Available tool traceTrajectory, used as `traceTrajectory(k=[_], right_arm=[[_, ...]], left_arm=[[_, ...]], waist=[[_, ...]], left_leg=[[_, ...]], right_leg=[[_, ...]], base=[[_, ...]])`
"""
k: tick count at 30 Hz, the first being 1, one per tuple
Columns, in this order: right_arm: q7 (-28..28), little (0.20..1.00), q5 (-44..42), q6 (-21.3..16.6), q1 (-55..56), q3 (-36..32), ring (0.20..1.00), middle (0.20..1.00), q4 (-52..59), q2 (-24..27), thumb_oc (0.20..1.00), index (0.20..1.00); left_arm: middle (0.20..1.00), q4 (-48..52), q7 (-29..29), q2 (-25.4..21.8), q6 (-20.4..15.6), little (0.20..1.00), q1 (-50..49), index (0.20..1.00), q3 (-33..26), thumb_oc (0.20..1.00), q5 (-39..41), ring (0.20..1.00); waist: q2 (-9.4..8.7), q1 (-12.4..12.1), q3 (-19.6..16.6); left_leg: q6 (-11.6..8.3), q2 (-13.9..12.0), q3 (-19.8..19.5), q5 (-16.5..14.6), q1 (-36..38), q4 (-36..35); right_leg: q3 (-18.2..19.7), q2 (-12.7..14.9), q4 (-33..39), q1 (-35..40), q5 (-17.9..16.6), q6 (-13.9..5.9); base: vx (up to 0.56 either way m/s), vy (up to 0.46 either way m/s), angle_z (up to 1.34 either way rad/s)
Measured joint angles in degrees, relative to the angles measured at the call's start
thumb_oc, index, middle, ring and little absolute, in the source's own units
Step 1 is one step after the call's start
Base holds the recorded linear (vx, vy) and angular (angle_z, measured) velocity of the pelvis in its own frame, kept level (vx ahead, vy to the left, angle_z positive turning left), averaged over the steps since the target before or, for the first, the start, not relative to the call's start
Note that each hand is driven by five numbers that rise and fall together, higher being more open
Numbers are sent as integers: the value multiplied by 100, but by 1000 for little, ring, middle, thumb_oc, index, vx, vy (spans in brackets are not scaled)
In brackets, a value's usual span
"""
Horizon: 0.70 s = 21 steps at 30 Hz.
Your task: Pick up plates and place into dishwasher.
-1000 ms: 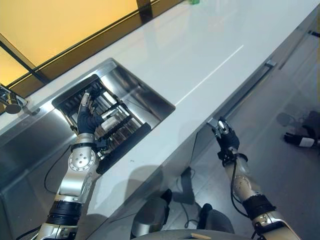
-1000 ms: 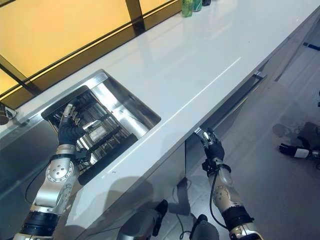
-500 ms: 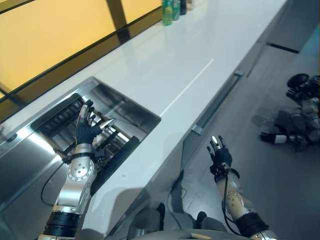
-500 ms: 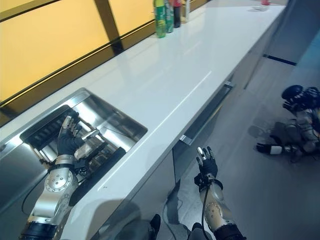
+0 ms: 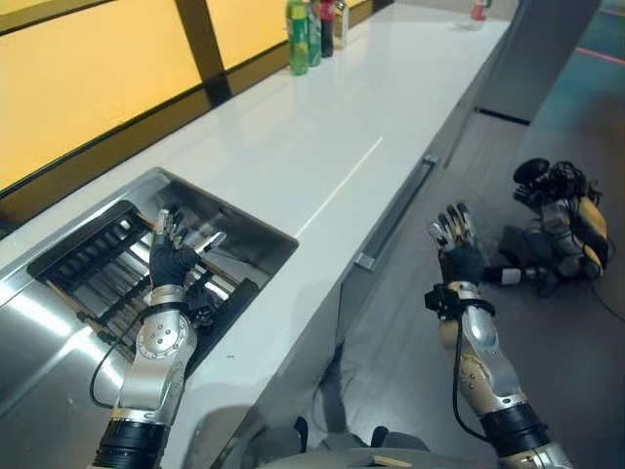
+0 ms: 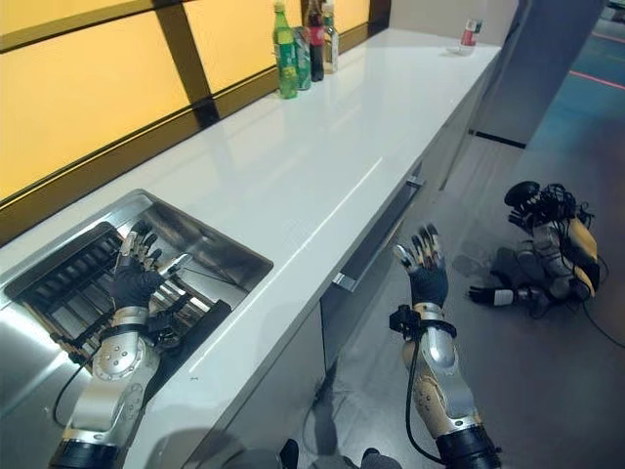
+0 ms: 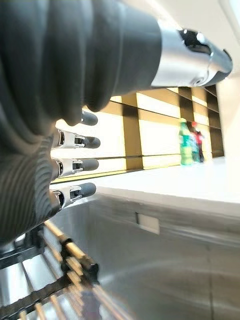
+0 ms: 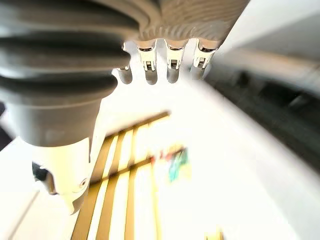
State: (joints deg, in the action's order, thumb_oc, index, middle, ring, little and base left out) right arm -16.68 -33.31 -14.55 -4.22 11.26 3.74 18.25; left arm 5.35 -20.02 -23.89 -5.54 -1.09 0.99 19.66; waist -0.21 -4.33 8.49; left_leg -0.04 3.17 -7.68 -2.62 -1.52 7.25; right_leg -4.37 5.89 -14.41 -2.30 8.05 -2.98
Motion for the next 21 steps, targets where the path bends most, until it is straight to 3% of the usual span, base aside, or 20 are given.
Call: traceTrajectory(k=[2, 6, 10, 14, 16, 19, 21], right_arm=[[44, 1000, 138, -35, -43, 5, 1000, 1000, 37, 138, 1000, 1000], [418, 1000, 142, -9, -359, 52, 1000, 1000, 61, 213, 1000, 1000], [510, 1000, 252, 53, -736, 103, 1000, 1000, 106, 241, 1000, 1000], [521, 1000, 352, 230, -928, 301, 1000, 1000, 299, 299, 1000, 1000], [536, 1000, 360, 277, -956, 454, 1000, 1000, 293, 319, 1000, 1000], [643, 1000, 390, 340, -960, 569, 1000, 1000, 305, 377, 1000, 1000], [659, 1000, 391, 385, -958, 613, 1000, 1000, 298, 412, 1000, 1000]], left_arm=[[1000, -3, 92, 88, 1, 1000, 88, 1000, 14, 1000, 150, 1000], [1000, 2, 153, 137, -8, 1000, 112, 1000, 7, 1000, 138, 1000], [1000, 2, 212, 138, -28, 1000, 175, 1000, 33, 1000, 136, 1000], [1000, 24, 208, 133, -51, 1000, 335, 1000, 30, 1000, 142, 1000], [1000, 36, 198, 141, -59, 1000, 317, 1000, 26, 1000, 152, 1000], [1000, 157, 206, 107, -60, 1000, 286, 1000, -13, 1000, 216, 1000], [1000, 205, 226, 62, -61, 1000, 167, 1000, -26, 1000, 392, 1000]], waist=[[-20, 22, -114], [3, -188, -313], [8, -228, -317], [-23, -278, -346], [4, -396, -359], [-121, -602, -430], [-217, -641, -452]], left_leg=[[-7, 66, -386, 38, -138, 38], [-127, 117, -839, 121, -256, 11], [-196, 188, -1380, 262, -304, -99], [-263, 196, -1963, 513, -190, -470], [-245, 113, -1849, 542, -288, -540], [-299, -132, -1530, 438, -356, -714], [-177, -54, -1349, 349, -494, -79]], right_leg=[[265, -171, 65, 81, 104, 86], [397, -293, 274, 294, 110, 98], [719, -369, 275, 416, 143, 145], [757, -361, 419, 592, 266, 145], [599, -419, 759, 822, 203, 156], [208, -455, 1035, 949, 127, 294], [-40, -395, 1180, 1062, 104, 322]], base=[[83, -149, 102], [62, -204, 68], [65, -180, 78], [35, -192, 84], [20, -221, 72], [-4, -189, 69], [-38, -90, 62]])
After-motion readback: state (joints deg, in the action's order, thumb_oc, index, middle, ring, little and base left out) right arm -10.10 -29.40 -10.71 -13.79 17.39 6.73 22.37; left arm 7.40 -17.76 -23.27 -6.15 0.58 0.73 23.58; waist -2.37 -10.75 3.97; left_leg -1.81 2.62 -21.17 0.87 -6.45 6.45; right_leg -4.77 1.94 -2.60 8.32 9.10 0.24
